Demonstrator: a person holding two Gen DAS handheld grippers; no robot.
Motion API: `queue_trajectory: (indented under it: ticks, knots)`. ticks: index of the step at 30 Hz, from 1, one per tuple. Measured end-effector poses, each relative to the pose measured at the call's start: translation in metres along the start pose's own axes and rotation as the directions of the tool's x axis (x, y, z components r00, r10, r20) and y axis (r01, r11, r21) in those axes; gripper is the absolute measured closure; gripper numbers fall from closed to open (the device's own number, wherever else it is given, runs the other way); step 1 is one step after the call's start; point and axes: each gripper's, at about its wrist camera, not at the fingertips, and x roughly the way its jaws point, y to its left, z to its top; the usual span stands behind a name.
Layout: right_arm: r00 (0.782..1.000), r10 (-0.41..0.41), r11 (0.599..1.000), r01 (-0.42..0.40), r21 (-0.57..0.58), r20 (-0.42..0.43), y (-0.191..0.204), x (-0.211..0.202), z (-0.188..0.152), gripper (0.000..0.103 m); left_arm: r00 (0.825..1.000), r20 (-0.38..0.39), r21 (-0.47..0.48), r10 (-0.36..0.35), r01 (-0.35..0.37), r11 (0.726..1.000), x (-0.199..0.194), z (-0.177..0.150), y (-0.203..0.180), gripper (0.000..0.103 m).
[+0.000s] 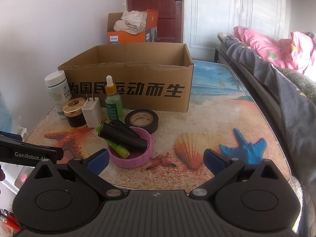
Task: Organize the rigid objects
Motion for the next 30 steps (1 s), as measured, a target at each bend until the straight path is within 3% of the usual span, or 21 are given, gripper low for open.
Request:
queue_trajectory:
  ticks: [22,30]
  knots:
    - [1.0,0.009,1.0,-0.009,0.002,0.006,-0.002,0.0,0.0,0.0,1.0,-0.008,0.012,0.0,0.0,1.0,0.002,0.0,-0.004,0.0]
    - [0.999,0.029,0.999,-0.03,0.031,0.013,-0.011,0.009,0.002,0.0,0.998,0.024,0.055,-0.064,0.063,0.997,0.007,0.002,-0.013,0.0]
